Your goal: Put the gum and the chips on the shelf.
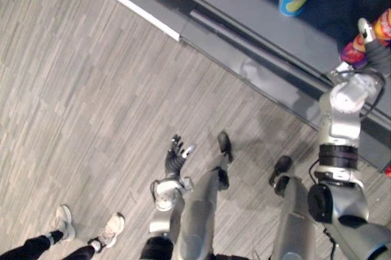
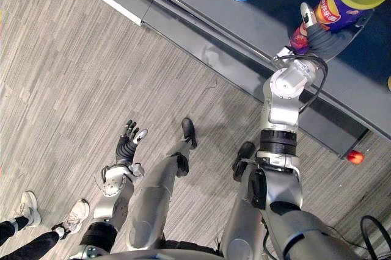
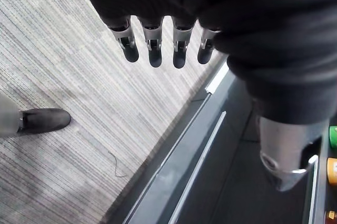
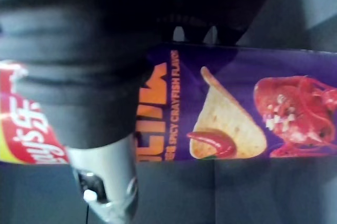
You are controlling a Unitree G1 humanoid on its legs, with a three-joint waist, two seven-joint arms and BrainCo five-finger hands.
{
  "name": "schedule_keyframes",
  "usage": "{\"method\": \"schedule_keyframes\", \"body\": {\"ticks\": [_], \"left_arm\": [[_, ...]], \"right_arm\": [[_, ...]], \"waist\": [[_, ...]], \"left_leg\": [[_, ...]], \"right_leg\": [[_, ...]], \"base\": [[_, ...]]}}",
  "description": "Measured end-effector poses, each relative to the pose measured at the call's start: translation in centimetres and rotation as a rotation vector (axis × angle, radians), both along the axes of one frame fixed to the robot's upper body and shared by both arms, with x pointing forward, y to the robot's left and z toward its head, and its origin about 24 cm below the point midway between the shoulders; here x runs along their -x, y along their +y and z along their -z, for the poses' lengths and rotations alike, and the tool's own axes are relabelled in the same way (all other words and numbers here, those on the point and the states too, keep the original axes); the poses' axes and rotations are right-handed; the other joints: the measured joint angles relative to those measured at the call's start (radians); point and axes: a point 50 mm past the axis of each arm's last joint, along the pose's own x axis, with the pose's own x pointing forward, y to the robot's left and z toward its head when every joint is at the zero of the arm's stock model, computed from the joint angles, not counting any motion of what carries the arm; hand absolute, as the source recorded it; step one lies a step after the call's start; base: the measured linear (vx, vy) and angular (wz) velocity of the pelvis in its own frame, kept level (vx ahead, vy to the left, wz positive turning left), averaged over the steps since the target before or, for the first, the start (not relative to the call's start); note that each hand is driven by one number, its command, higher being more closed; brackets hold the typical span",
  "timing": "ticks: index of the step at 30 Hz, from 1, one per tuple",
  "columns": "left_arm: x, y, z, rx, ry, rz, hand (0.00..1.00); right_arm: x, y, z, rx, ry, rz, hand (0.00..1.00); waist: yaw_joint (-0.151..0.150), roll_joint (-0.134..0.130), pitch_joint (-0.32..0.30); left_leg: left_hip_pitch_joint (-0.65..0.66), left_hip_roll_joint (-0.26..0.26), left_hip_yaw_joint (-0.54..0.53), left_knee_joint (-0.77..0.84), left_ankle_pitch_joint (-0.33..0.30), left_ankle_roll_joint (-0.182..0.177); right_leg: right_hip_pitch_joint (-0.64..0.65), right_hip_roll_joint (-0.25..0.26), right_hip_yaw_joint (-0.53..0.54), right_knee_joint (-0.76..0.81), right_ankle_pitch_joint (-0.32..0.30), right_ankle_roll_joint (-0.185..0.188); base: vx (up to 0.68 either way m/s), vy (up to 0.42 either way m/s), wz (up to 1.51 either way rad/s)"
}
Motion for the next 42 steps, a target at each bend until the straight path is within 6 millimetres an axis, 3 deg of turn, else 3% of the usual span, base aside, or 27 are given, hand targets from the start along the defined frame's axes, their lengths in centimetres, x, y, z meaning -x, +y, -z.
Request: {"method": "schedule_keyframes", "body": {"ticks": [8, 13, 17, 20, 22, 25, 28, 33, 34, 39, 41, 42], "left_arm": [[0.1, 0.0, 0.2, 0.000, 0.006, 0.005, 0.00], [0.6, -0.1, 0.7, -0.002, 0.028, 0.010, 0.00], [1.3, -0.1, 2.4, -0.006, 0.105, 0.022, 0.00], [2.3, 0.5, 4.6, -0.014, 0.210, 0.021, 0.00], [3.2, 1.2, 6.1, -0.019, 0.287, -0.001, 0.00], [5.6, 3.2, 9.1, -0.072, 0.471, -0.050, 0.00], [9.0, 5.5, 11.9, -0.106, 0.676, -0.114, 0.00], [11.8, 6.2, 13.5, -0.136, 0.812, -0.119, 0.00], [12.9, 6.5, 13.8, -0.124, 0.837, -0.140, 0.00], [15.1, 7.2, 14.4, -0.081, 0.894, -0.207, 0.00], [16.1, 7.2, 14.8, -0.039, 0.921, -0.249, 0.00], [16.3, 7.3, 14.8, -0.035, 0.925, -0.258, 0.00]], "right_arm": [[-0.4, 0.1, 2.5, -0.041, 0.078, -0.020, 0.00], [-0.6, 0.2, 5.5, -0.042, 0.182, -0.050, 0.00], [-0.2, 1.0, 8.9, -0.082, 0.273, -0.093, 0.00], [0.8, 1.6, 13.7, -0.073, 0.432, -0.148, 0.00], [1.5, 2.3, 15.8, -0.087, 0.490, -0.188, 0.00], [3.7, 2.9, 19.9, -0.107, 0.613, -0.246, 0.00], [6.5, 2.6, 24.2, -0.097, 0.767, -0.263, 0.00], [9.8, 1.7, 27.6, -0.052, 0.921, -0.294, 0.00], [12.1, 1.8, 29.5, -0.038, 1.013, -0.356, 0.00], [17.1, 3.4, 34.4, -0.075, 1.254, -0.528, 0.00], [20.8, 4.0, 37.4, -0.169, 1.417, -0.589, 0.00], [21.7, 4.2, 38.0, -0.190, 1.454, -0.601, 0.00]], "waist": [[-0.007, -0.004, -0.002], [-0.006, -0.016, -0.008], [-0.006, -0.042, -0.020], [-0.014, -0.071, -0.036], [-0.029, -0.086, -0.044], [-0.040, -0.119, -0.069], [-0.057, -0.155, -0.147], [-0.094, -0.162, -0.236], [-0.097, -0.163, -0.269], [-0.103, -0.174, -0.323], [-0.104, -0.185, -0.338], [-0.104, -0.188, -0.342]], "left_leg": [[0.014, 0.027, 0.012, 0.048, -0.023, -0.002], [0.056, 0.039, 0.013, 0.057, -0.040, -0.007], [0.098, 0.057, 0.010, 0.080, -0.058, -0.009], [0.172, 0.067, 0.010, 0.083, -0.079, -0.018], [0.212, 0.072, 0.014, 0.067, -0.083, -0.020], [0.295, 0.076, 0.030, 0.014, -0.079, -0.027], [0.356, 0.073, 0.044, -0.064, -0.053, -0.035], [0.443, 0.041, 0.046, -0.168, -0.025, -0.036], [0.504, 0.023, 0.051, -0.233, -0.009, -0.041], [0.585, 0.007, 0.070, -0.311, 0.008, -0.044], [0.621, 0.000, 0.071, -0.326, 0.009, -0.046], [0.626, 0.000, 0.071, -0.326, 0.008, -0.047]], "right_leg": [[0.024, 0.019, 0.015, 0.001, 0.000, 0.000], [0.079, 0.031, 0.011, -0.022, 0.004, -0.002], [0.142, 0.049, 0.002, -0.045, 0.005, -0.002], [0.233, 0.062, -0.005, -0.083, 0.006, 0.000], [0.278, 0.073, -0.005, -0.114, 0.011, 0.005], [0.361, 0.098, -0.001, -0.194, 0.033, 0.009], [0.421, 0.130, 0.014, -0.309, 0.074, 0.017], [0.506, 0.142, 0.026, -0.437, 0.127, 0.034], [0.550, 0.143, 0.037, -0.478, 0.137, 0.042], [0.602, 0.152, 0.048, -0.511, 0.140, 0.046], [0.639, 0.152, 0.047, -0.528, 0.140, 0.047], [0.646, 0.152, 0.047, -0.530, 0.140, 0.047]], "base": [[0.03, -0.067, -0.09], [0.04, -0.055, -0.05], [0.08, -0.065, -0.06], [0.08, -0.055, -0.06], [0.06, -0.032, -0.10], [0.09, -0.025, -0.20], [0.12, -0.007, -0.23], [0.17, 0.037, -0.10], [0.18, 0.049, -0.16], [0.10, 0.021, -0.10], [0.08, 0.026, 0.00], [0.05, 0.025, -0.01]]}}
